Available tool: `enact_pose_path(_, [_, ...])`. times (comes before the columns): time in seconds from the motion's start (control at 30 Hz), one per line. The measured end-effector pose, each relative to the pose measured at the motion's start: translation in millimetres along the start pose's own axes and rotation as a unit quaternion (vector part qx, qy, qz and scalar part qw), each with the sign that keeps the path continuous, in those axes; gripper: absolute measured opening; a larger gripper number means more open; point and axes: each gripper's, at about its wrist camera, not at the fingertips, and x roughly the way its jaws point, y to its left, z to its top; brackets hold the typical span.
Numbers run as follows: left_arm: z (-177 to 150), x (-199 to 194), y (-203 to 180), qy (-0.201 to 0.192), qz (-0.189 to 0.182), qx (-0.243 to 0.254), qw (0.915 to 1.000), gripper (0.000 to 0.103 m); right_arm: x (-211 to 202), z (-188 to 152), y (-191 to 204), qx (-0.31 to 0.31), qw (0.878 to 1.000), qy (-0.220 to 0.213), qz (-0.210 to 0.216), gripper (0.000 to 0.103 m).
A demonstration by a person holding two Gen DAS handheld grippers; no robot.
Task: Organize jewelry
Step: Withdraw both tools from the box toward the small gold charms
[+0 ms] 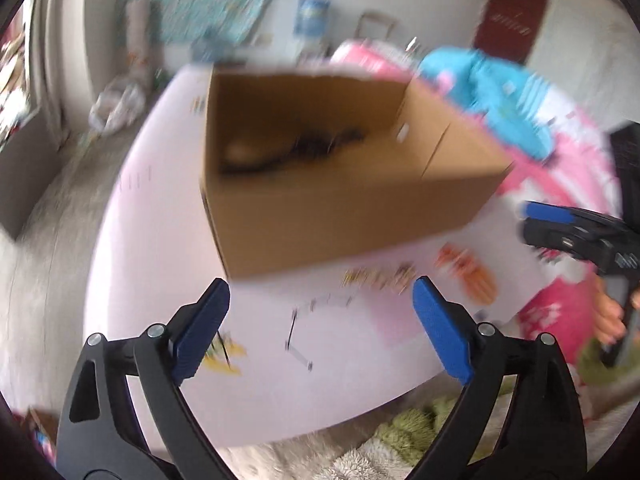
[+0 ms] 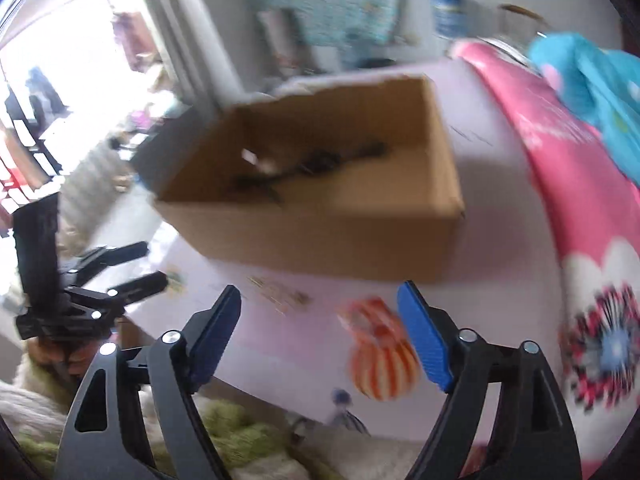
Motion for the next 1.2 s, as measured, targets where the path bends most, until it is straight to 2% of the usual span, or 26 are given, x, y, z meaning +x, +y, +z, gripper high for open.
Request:
enact_pose_path(0.03, [-5.0, 12.7, -1.2, 0.014, 0.019, -0.002, 0.9997, 0.089, 7.4, -11.3, -3.5, 0.004, 0.999, 0.015, -0.038, 0.08])
enact_pose_path(0.1, [-10.3, 32.4, -1.7, 0.032, 0.043, 0.001, 0.9986, 0.089, 20.0, -24.4, -8.7, 0.009, 0.997, 0.034, -0.069, 0.082])
enact_pose_path(0.27, [-14.8, 61.2, 3.0, 0.069, 0.09, 0.01, 0.9934, 0.089, 48.7, -40.4, -15.8, 0.023, 0.993, 0.067, -0.098, 0.088])
enact_pose_path(0.33, [-16.9, 69.7, 7.1, 0.087, 0.101, -0.003, 0.9911, 0.091, 55.8, -42.3, -18.3, 0.022, 0.99, 0.077, -0.115, 0.09])
enact_pose_path(0.37, [-17.4, 70.2, 9.5, 0.083, 0.106, -0.011, 0.9909, 0.095, 55.1, -43.3, -20.6, 0.019, 0.989, 0.079, -0.122, 0.09])
enact_pose_path(0.43, [-19.4, 68.9, 13.5, 0.074, 0.111, -0.021, 0.9909, 0.095, 62.6, -42.5, -19.1, 0.005, 0.986, 0.086, -0.143, 0.09])
enact_pose_path(0.53, [-20.1, 68.7, 14.6, 0.069, 0.112, -0.02, 0.9911, 0.096, 69.5, -45.8, -17.5, -0.011, 0.981, 0.094, -0.169, 0.096])
enact_pose_path(0.63, [-20.3, 68.0, 14.7, 0.069, 0.118, -0.025, 0.9903, 0.096, 71.4, -44.6, -19.1, -0.012, 0.982, 0.097, -0.162, 0.096])
enact_pose_path(0.73, [-18.3, 70.3, 13.1, 0.071, 0.119, -0.024, 0.99, 0.096, 72.8, -44.1, -30.2, 0.019, 0.986, 0.096, -0.136, 0.096])
enact_pose_path(0.87, [-19.3, 68.9, 14.2, 0.069, 0.118, -0.024, 0.9903, 0.096, 71.4, -47.2, -26.7, 0.0, 0.988, 0.076, -0.135, 0.096])
enact_pose_path(0.97, [-20.2, 68.5, 14.6, 0.067, 0.116, -0.024, 0.9907, 0.096, 67.6, -43.7, -28.5, 0.007, 0.99, 0.078, -0.117, 0.096])
enact_pose_path(1.1, [-24.7, 61.3, 15.9, 0.071, 0.115, -0.024, 0.9905, 0.096, 47.3, -27.0, -27.8, 0.061, 0.997, 0.038, -0.035, 0.096])
enact_pose_path(1.2, [-21.9, 63.7, 17.4, 0.072, 0.112, -0.018, 0.991, 0.096, 34.6, -17.0, -14.5, 0.065, 0.998, -0.01, 0.024, 0.094])
